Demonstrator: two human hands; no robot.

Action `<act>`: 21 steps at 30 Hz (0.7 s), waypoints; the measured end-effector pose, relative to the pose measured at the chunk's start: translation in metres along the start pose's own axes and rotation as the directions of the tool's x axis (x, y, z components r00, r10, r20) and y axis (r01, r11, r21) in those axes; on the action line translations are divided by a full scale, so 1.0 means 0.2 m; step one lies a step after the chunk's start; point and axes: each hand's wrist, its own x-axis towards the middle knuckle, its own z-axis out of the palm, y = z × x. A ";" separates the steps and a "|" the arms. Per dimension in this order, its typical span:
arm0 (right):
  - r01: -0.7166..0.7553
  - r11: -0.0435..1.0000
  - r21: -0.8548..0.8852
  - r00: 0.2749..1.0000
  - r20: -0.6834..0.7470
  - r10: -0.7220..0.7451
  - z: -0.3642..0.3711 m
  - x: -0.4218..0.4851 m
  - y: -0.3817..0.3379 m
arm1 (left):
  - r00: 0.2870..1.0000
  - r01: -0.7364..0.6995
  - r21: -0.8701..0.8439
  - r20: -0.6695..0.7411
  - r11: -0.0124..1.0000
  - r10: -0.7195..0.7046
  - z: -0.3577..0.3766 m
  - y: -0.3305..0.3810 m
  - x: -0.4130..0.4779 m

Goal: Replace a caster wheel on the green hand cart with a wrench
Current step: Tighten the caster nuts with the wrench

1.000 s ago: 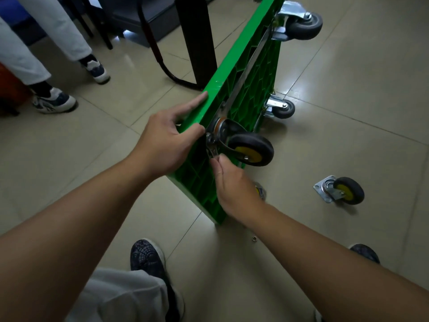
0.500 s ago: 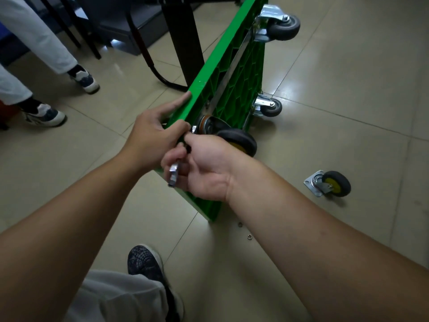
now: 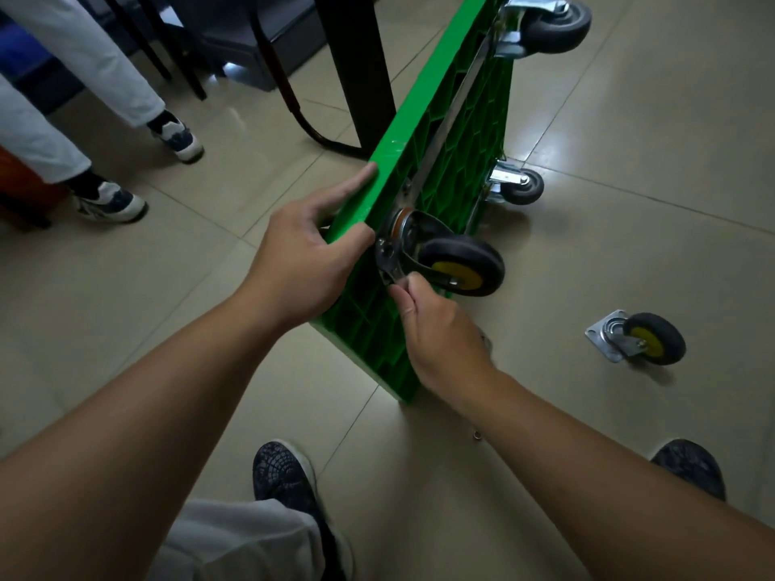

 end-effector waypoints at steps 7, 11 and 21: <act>-0.024 0.993 0.114 0.997 0.077 0.015 0.05 0.06 0.03 | 1.000 -0.003 0.009 -0.012 1.000 0.003 0.00 -0.01 0.01; -0.112 0.953 0.280 0.986 0.150 0.072 0.06 0.03 -0.03 | 1.000 -0.007 0.008 -0.009 1.000 0.007 0.00 -0.02 0.00; -0.645 0.293 0.706 0.764 0.613 0.201 -0.15 -0.01 -0.36 | 0.999 -0.025 -0.022 -0.027 0.999 0.024 0.01 -0.03 0.01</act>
